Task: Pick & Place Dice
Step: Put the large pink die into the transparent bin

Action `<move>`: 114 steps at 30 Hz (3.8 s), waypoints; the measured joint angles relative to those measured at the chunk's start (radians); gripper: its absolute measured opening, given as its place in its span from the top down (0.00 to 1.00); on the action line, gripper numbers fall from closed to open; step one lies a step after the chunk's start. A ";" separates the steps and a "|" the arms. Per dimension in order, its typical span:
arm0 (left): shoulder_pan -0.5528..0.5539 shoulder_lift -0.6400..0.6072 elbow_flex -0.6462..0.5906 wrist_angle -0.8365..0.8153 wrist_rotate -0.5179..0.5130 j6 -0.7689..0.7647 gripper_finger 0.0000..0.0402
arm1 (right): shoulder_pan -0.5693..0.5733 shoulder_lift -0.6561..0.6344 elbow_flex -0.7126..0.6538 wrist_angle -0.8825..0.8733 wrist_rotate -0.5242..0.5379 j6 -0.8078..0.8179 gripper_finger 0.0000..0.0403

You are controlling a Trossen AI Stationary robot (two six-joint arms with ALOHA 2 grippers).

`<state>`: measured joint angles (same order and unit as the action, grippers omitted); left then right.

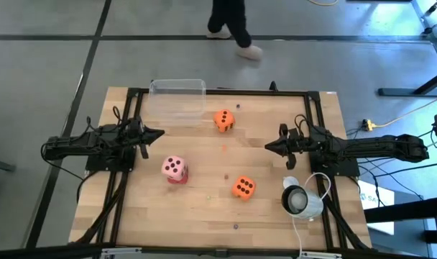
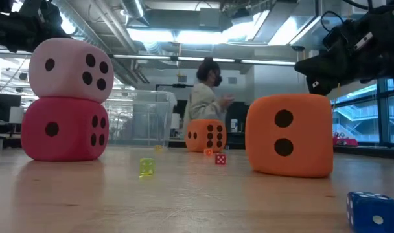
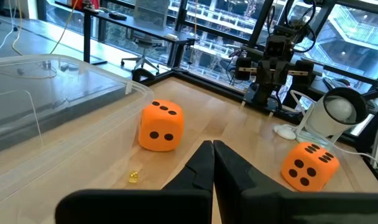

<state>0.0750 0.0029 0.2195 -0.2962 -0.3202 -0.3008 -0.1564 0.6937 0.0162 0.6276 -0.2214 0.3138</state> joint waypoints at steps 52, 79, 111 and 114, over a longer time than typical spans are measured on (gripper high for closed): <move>-0.079 0.649 0.648 -0.149 0.446 0.005 0.85 | 0.013 0.002 0.000 -0.010 0.189 0.751 0.93; -0.656 1.171 1.018 -0.704 0.060 -0.158 0.60 | 0.014 0.002 0.000 -0.038 0.206 0.718 0.93; -0.549 1.216 1.013 -0.818 -0.063 -0.043 0.34 | 0.014 0.002 0.000 -0.069 0.178 0.666 0.93; -0.564 1.243 1.013 -0.827 -0.035 -0.043 0.34 | 0.014 0.002 0.000 -0.069 0.180 0.666 0.93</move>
<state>-0.4894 1.2456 1.2324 -1.1235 -0.3556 -0.3435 -0.1421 0.6952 0.0166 0.5591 -0.0419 0.9797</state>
